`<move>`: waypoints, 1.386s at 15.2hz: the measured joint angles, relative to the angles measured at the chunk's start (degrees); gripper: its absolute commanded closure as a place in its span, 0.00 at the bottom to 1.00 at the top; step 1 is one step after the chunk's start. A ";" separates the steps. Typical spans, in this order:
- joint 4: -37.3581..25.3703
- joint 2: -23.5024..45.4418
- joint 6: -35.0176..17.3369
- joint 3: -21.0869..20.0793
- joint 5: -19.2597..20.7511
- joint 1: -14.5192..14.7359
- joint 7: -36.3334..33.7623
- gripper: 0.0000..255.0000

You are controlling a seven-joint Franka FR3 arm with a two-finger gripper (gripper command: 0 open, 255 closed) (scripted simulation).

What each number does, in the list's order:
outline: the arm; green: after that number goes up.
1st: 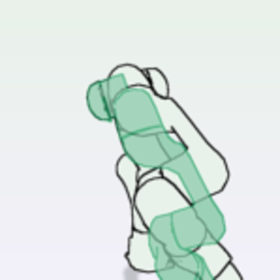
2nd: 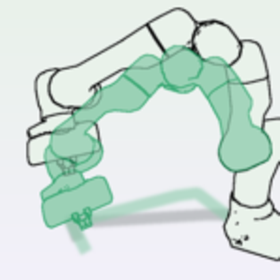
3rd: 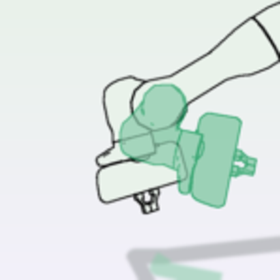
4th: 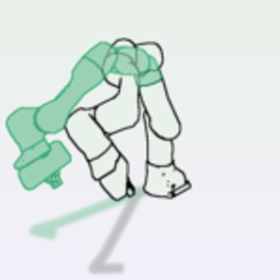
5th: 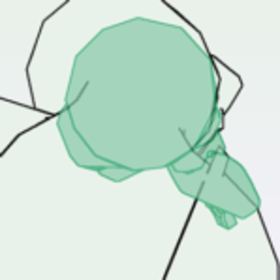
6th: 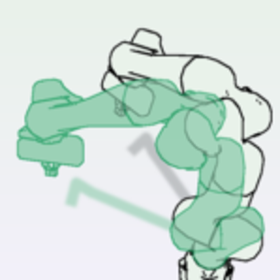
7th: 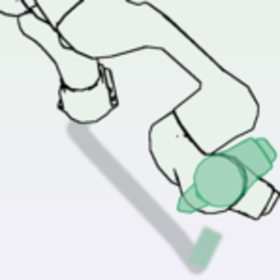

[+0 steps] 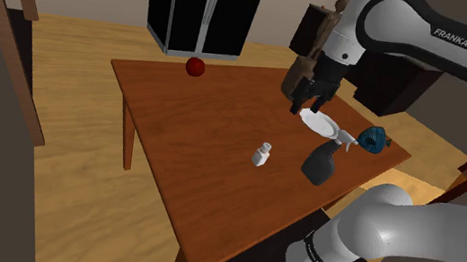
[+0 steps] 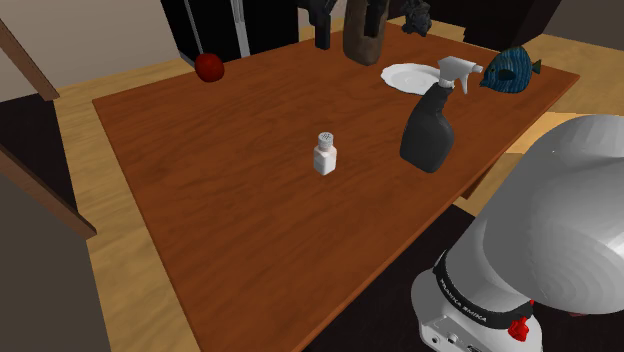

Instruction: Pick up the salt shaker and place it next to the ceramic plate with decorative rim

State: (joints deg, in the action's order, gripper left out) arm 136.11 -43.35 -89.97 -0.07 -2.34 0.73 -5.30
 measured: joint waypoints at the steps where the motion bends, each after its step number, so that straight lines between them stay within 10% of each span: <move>1: 0.00 0.00 0.00 0.00 0.00 0.00 0.00 0.00; 21: 22.61 10.42 -36.59 0.13 2.84 -0.79 2.51 0.00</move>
State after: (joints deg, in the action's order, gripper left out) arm 158.72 -32.93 -126.56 0.06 0.50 -0.06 -2.79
